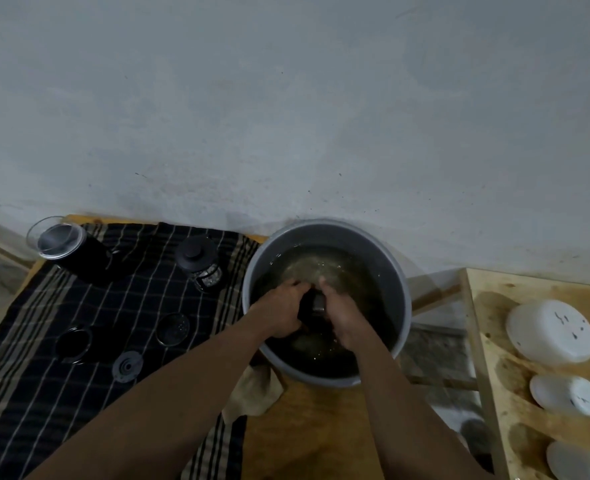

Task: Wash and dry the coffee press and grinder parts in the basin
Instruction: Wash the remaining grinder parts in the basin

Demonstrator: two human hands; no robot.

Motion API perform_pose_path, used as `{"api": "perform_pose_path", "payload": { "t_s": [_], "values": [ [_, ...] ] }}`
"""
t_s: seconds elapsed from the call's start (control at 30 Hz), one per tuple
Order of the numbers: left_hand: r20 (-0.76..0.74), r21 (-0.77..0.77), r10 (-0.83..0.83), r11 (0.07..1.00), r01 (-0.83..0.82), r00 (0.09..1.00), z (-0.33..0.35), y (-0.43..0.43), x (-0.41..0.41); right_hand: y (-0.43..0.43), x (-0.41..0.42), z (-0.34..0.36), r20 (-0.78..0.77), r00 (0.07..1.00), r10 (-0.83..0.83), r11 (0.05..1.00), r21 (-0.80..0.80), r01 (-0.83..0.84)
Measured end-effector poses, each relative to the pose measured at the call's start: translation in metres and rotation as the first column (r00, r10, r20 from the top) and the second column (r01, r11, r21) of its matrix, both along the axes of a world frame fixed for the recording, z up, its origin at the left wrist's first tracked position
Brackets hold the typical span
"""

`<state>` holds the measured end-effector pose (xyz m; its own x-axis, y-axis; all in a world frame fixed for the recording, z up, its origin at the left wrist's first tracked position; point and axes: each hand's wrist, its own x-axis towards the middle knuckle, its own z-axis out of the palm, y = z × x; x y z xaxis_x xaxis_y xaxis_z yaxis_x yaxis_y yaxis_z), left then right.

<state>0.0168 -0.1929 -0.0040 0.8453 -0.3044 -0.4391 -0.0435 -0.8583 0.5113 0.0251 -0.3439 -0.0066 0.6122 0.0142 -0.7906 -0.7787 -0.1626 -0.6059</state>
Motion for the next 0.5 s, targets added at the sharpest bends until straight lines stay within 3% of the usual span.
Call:
{"api": "perform_pose_path", "payload": {
  "t_s": [0.13, 0.33, 0.5],
  "values": [
    [0.010, -0.066, 0.000, 0.998, 0.001, 1.000, 0.002, 0.002, -0.003, 0.013, -0.004, 0.009, -0.023, 0.992, 0.121, 0.992, 0.020, -0.121],
    [0.041, -0.169, 0.038, 0.985, -0.031, 0.998, 0.002, 0.002, -0.003, 0.003, 0.002, 0.010, -0.013, 0.990, 0.141, 0.989, -0.044, -0.142],
    [0.033, -0.213, 0.081, 0.974, -0.072, 0.996, 0.003, 0.003, -0.005, -0.004, 0.000, 0.009, -0.049, 0.994, 0.093, 0.990, 0.108, -0.088]
  ]
}}
